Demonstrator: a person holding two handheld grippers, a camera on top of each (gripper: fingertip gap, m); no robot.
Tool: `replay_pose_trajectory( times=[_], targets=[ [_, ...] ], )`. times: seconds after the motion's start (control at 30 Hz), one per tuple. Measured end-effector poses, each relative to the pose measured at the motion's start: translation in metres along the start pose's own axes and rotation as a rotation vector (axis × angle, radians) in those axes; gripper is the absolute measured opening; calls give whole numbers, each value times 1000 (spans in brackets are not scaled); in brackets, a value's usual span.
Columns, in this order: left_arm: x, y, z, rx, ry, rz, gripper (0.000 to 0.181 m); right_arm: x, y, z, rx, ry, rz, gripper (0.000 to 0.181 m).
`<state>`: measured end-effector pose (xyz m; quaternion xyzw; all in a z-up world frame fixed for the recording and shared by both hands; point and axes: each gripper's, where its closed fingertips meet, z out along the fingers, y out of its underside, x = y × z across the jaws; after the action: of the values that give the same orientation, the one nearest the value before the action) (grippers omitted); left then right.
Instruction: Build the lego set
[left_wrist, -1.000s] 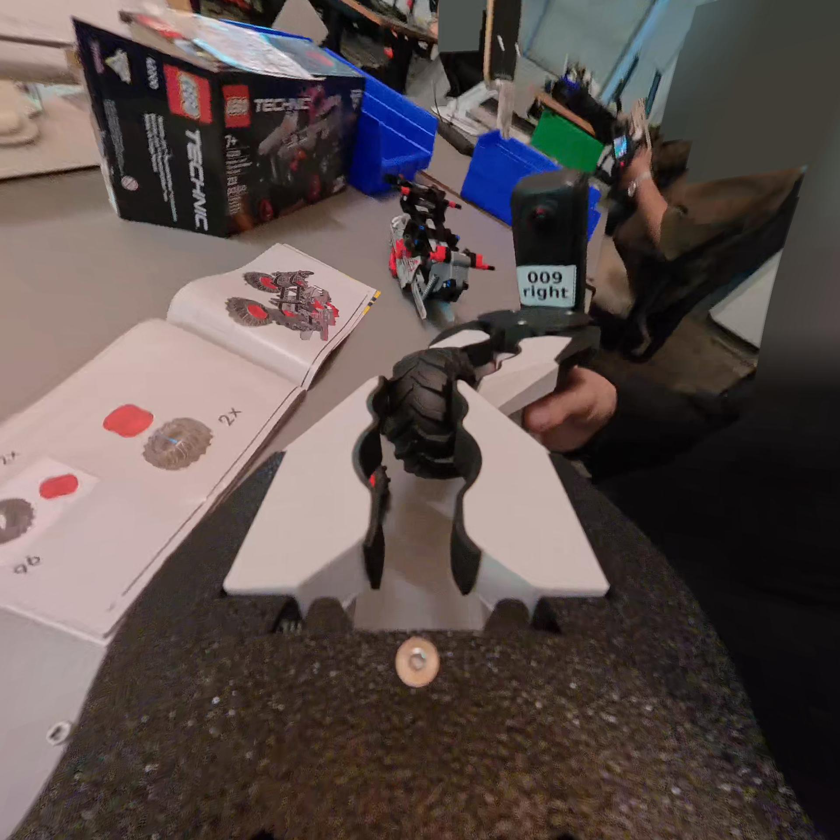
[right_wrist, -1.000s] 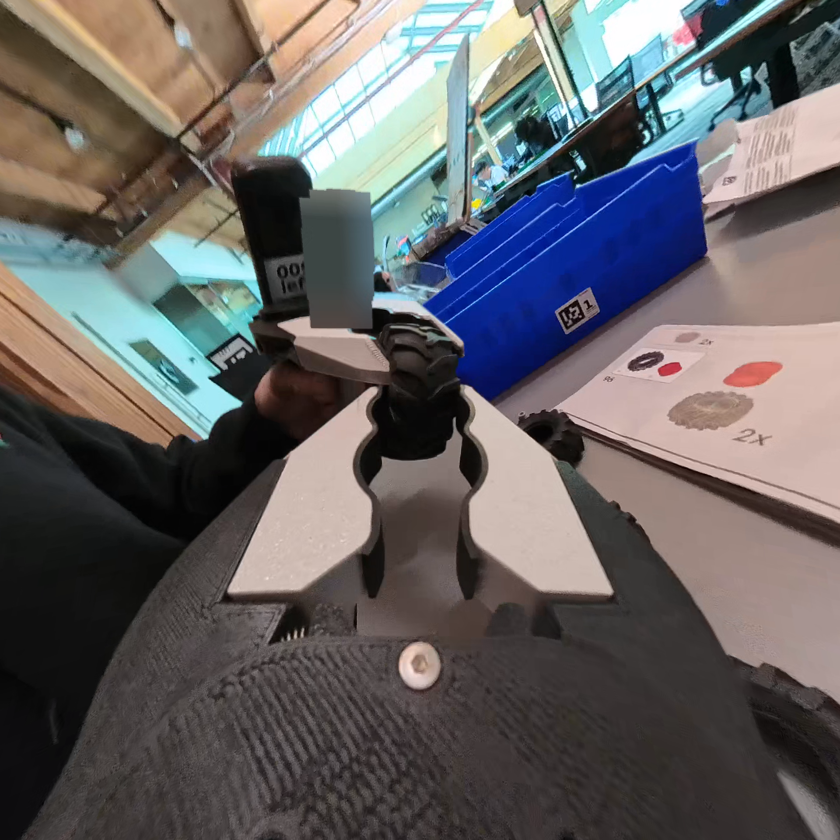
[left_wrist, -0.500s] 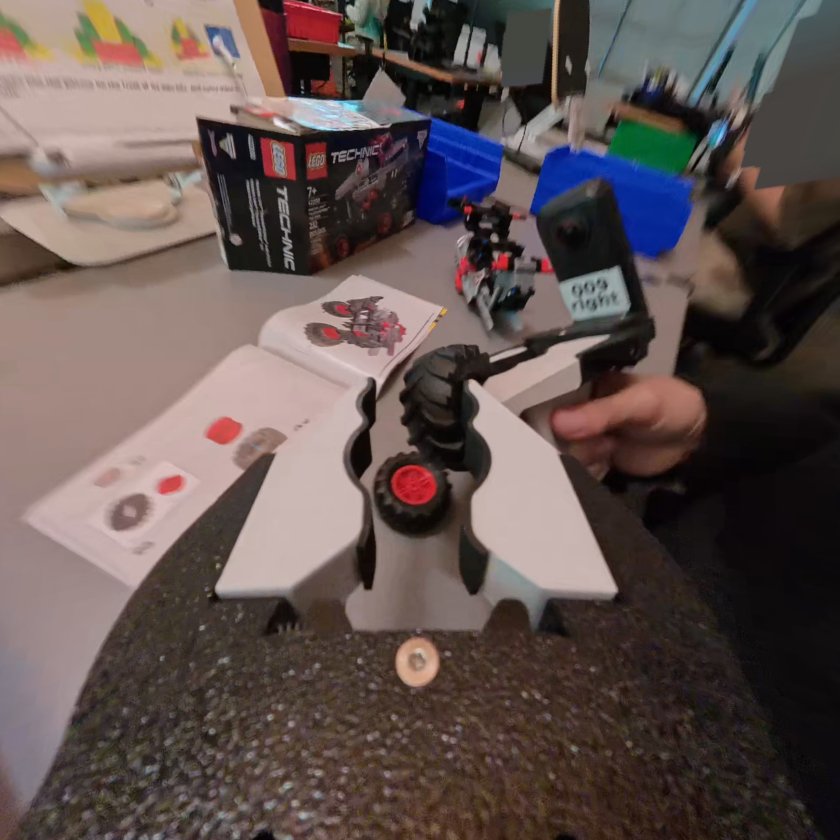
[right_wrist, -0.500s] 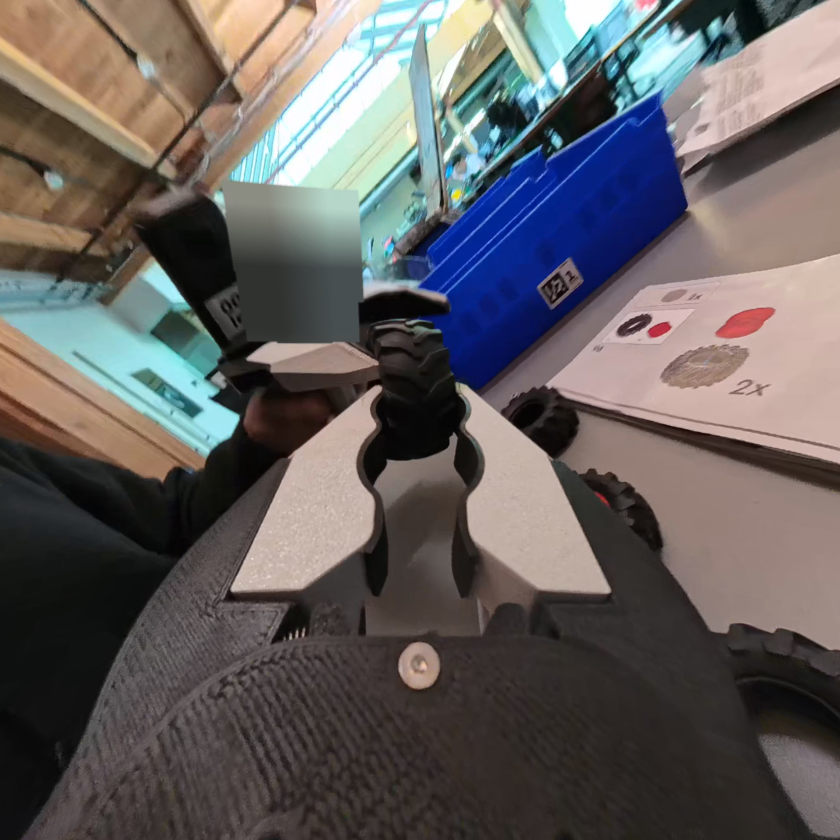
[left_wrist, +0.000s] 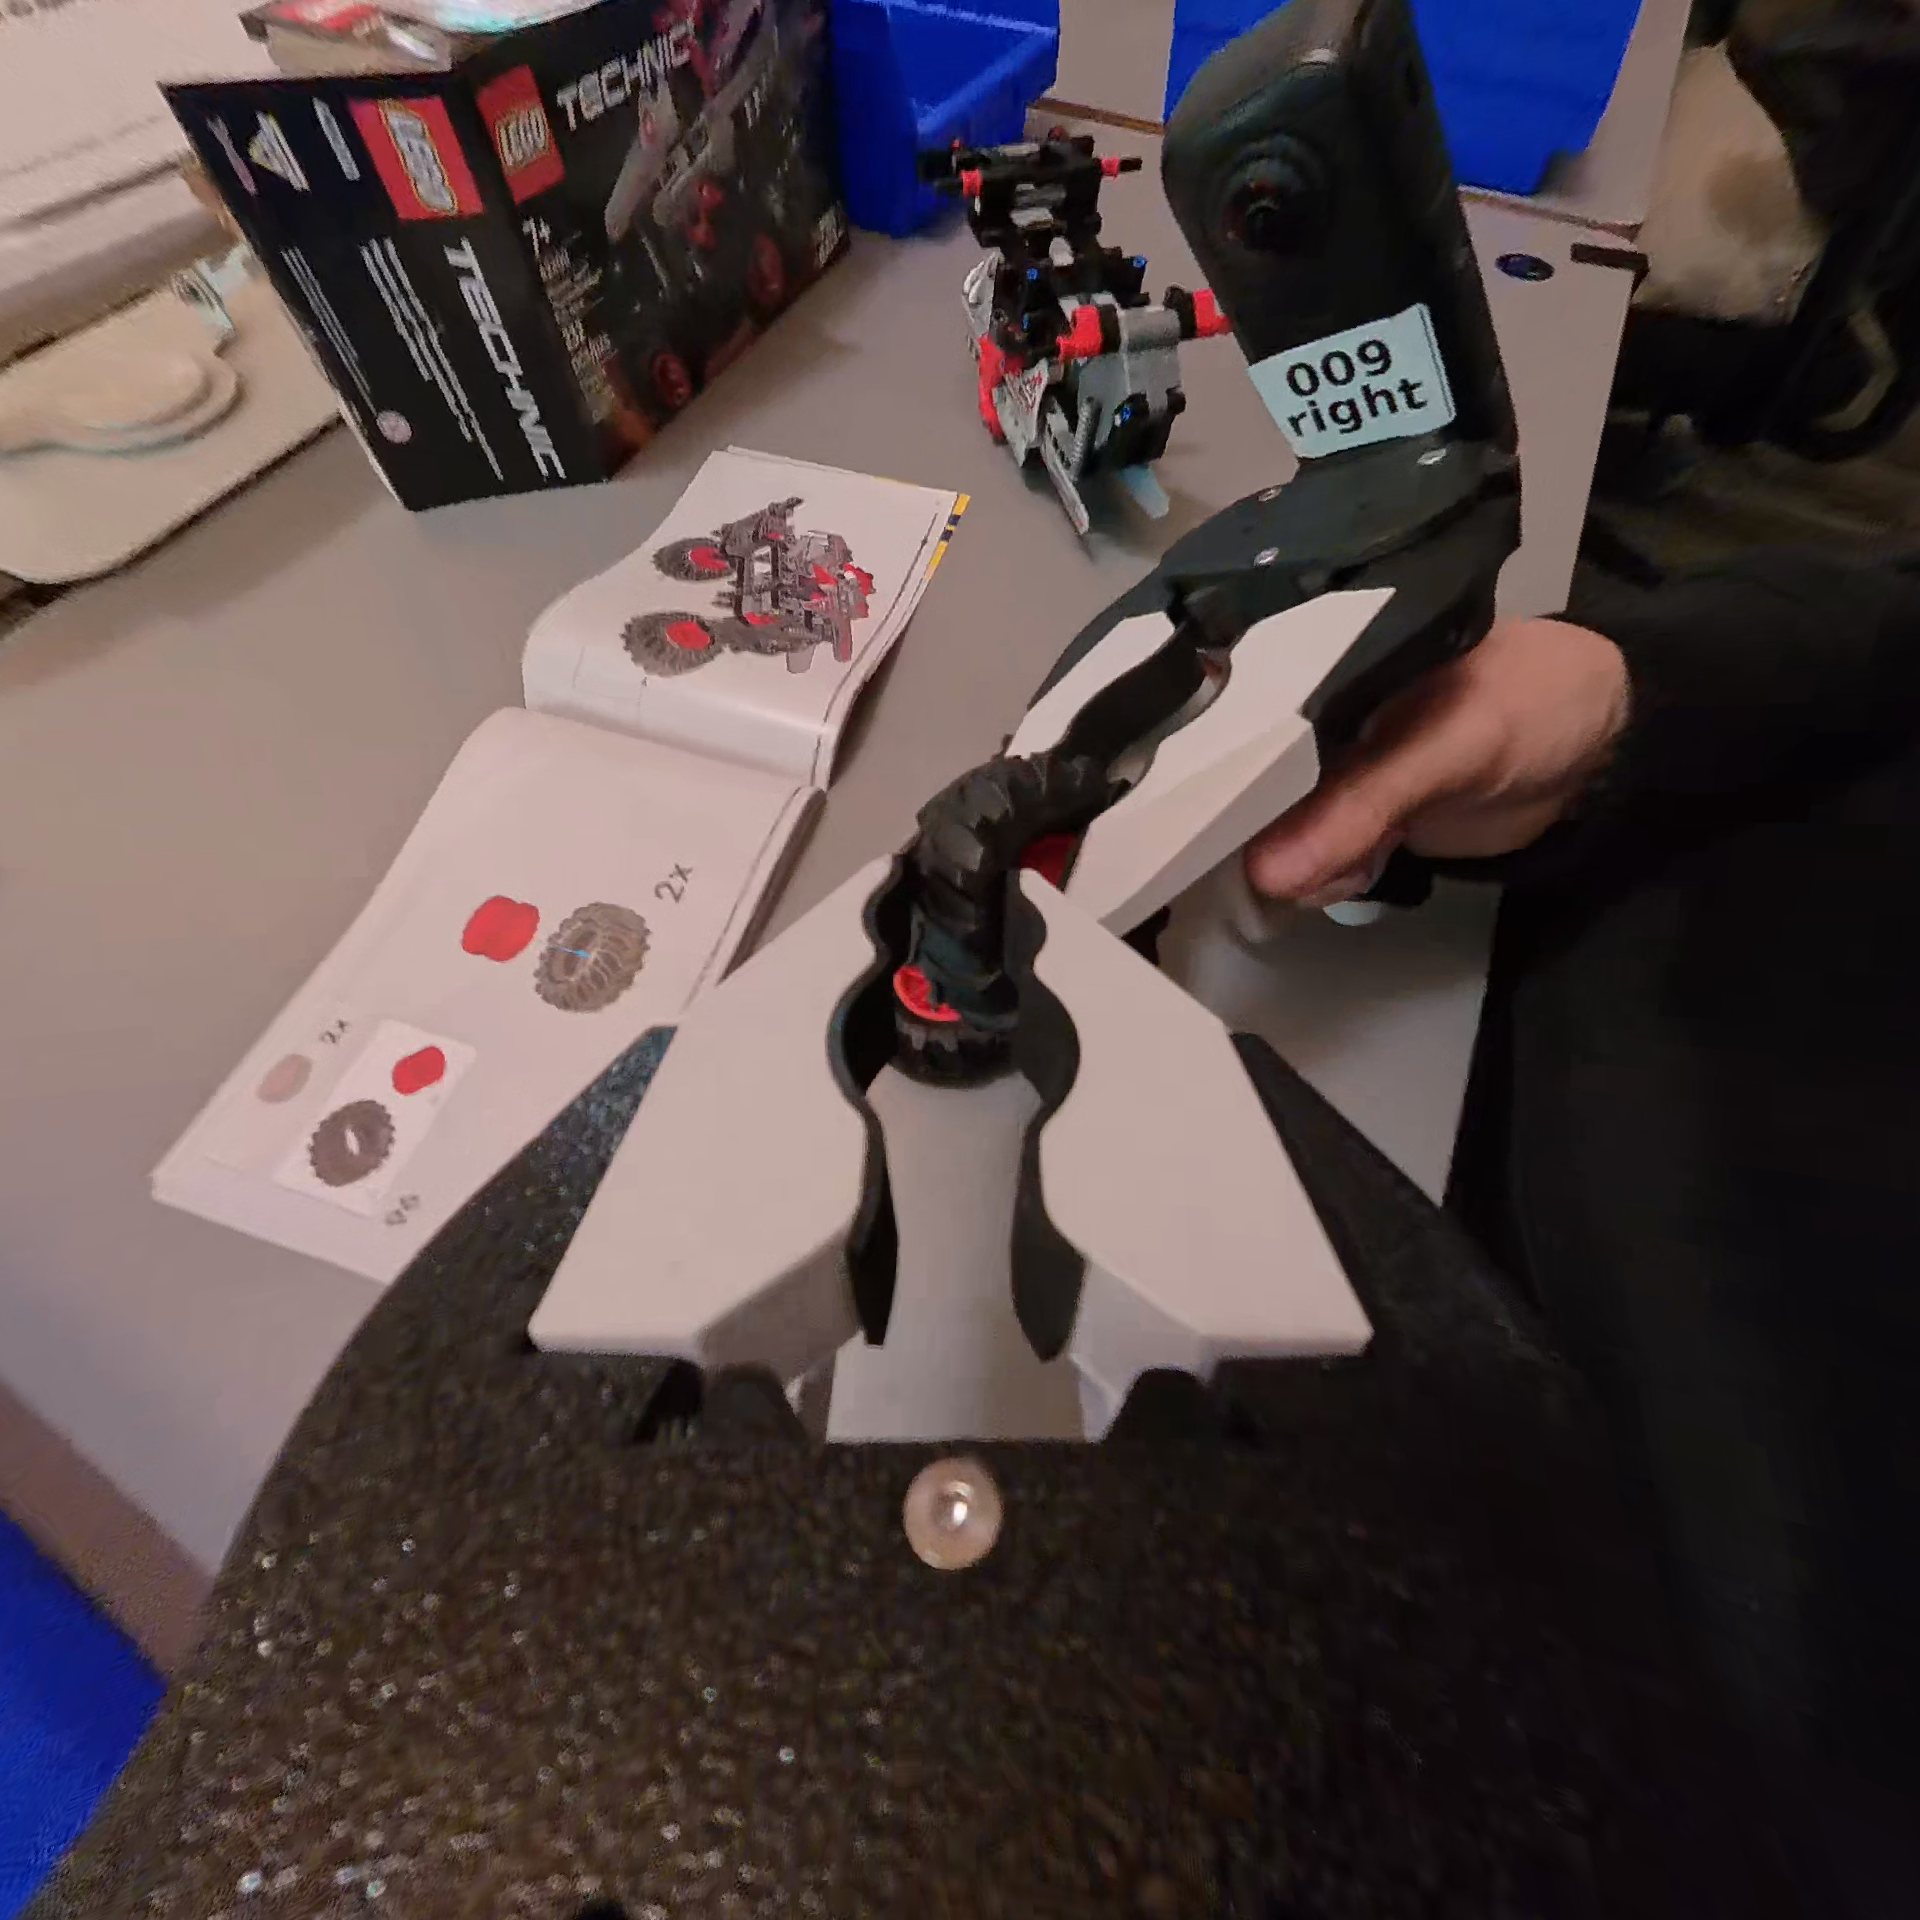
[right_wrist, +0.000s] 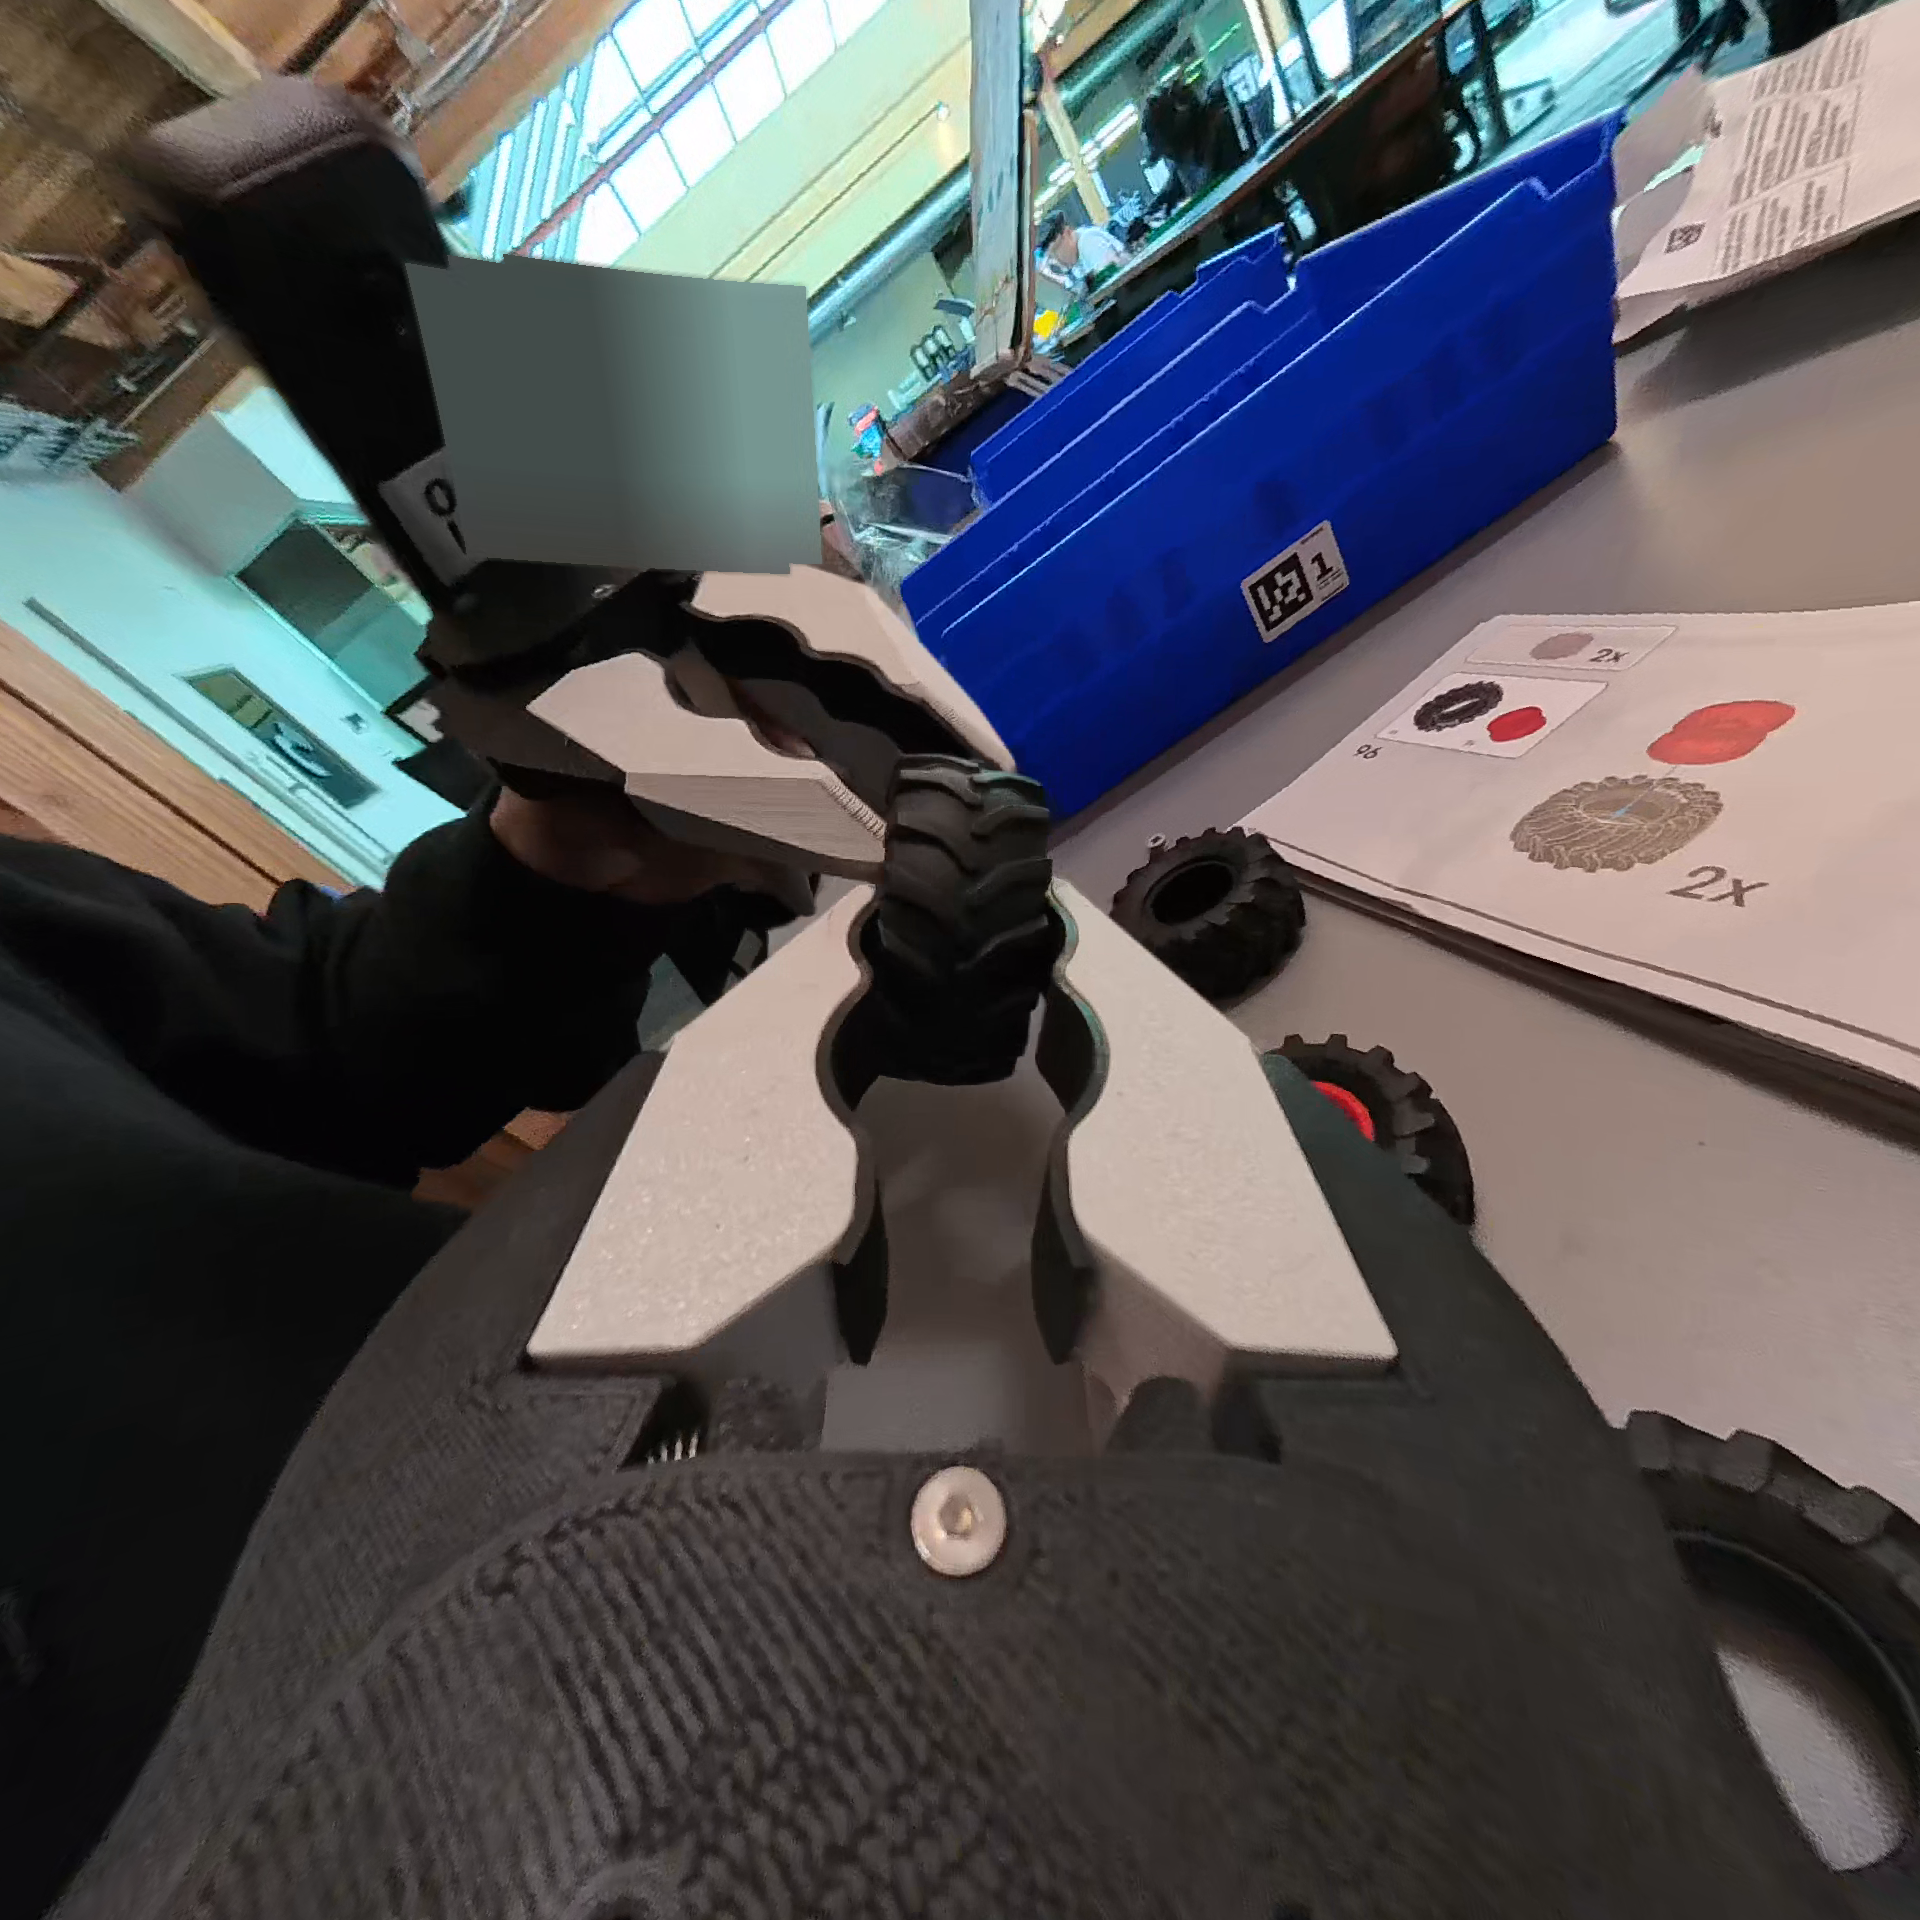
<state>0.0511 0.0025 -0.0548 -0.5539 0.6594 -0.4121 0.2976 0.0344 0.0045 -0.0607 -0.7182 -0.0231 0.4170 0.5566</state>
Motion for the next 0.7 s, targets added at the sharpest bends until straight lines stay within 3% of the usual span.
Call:
replay_pose_trajectory(
  times=[0.13,0.3,0.37,0.47,0.53,0.63,0.7],
  targets=[
    [8,-1,-3,78,208,-346,14,-9,1,-4,-6,-89,-13,24],
    [13,-11,-8,160,392,-541,15,-18,-4,-7,32,-189,68,24],
    [11,-9,-7,172,392,-517,17,-14,-3,-6,18,-179,124,25],
    [9,-6,-7,136,290,-307,19,-10,-1,-6,3,-173,193,25],
    [3,-3,-9,74,230,-253,35,-16,-1,-6,-4,-198,192,25],
    [8,-1,-12,12,275,-273,49,-25,-1,-2,-22,-218,164,24],
    [14,-2,-15,8,334,-306,45,-27,-1,0,-25,-213,146,24]
  ],
)
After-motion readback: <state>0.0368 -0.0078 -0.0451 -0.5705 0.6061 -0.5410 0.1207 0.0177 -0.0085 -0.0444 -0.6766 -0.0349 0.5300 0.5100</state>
